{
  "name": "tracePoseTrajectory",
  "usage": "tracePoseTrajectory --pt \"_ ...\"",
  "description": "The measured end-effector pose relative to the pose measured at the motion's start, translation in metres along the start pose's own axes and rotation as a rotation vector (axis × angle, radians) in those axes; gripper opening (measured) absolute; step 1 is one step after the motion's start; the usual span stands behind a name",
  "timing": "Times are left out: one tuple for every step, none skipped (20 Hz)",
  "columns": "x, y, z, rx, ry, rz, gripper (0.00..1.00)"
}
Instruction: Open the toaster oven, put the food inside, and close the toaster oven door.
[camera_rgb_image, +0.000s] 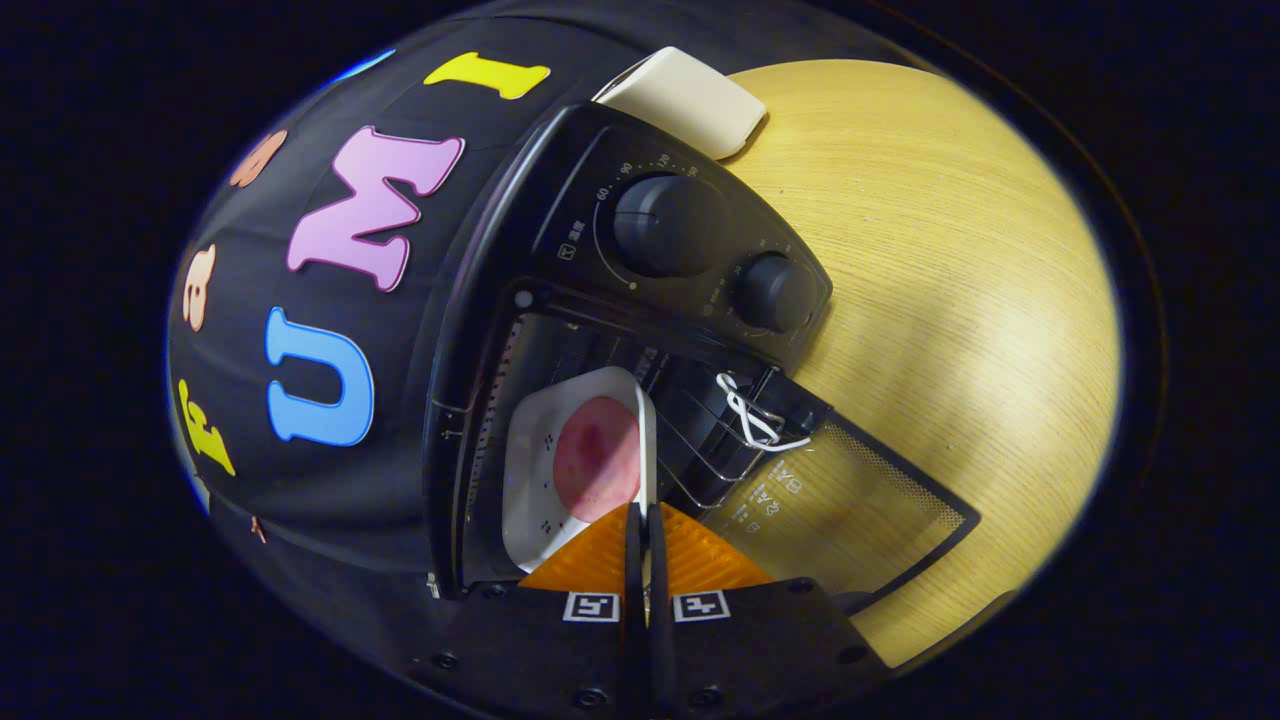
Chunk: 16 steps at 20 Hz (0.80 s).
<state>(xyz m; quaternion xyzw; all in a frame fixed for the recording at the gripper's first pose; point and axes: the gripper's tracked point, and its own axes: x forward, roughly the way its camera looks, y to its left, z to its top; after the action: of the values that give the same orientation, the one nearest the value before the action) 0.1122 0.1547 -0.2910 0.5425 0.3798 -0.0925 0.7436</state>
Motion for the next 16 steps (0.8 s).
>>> tracePoseTrajectory --pt "0.005 0.001 0.002 0.020 -0.021 -0.002 0.05" --pt "0.009 0.002 0.004 0.040 -0.046 -0.001 0.05" --pt "0.012 0.003 0.004 0.057 -0.064 -0.005 0.05" --pt "0.015 0.002 0.003 0.070 -0.074 -0.015 0.05" --pt "0.018 0.001 0.000 0.083 -0.073 -0.032 0.05" --pt "0.021 0.004 -0.002 0.101 -0.077 -0.034 0.05" --pt "0.022 0.007 -0.002 0.113 -0.084 -0.035 0.05" --pt "0.025 0.010 -0.002 0.127 -0.095 -0.033 0.05" --pt "0.026 0.013 -0.002 0.139 -0.100 -0.032 0.05" --pt "0.028 0.014 -0.003 0.148 -0.102 -0.037 0.05" --pt "0.031 0.015 -0.004 0.151 -0.102 -0.041 0.05" --pt "0.031 0.015 -0.004 0.150 -0.109 -0.046 0.05" --pt "0.031 0.014 -0.003 0.146 -0.112 -0.054 0.05" --pt "0.030 0.013 -0.004 0.144 -0.111 -0.058 0.05" --pt "0.030 0.013 -0.005 0.144 -0.106 -0.060 0.05" --pt "0.029 0.013 -0.005 0.146 -0.101 -0.062 0.05"
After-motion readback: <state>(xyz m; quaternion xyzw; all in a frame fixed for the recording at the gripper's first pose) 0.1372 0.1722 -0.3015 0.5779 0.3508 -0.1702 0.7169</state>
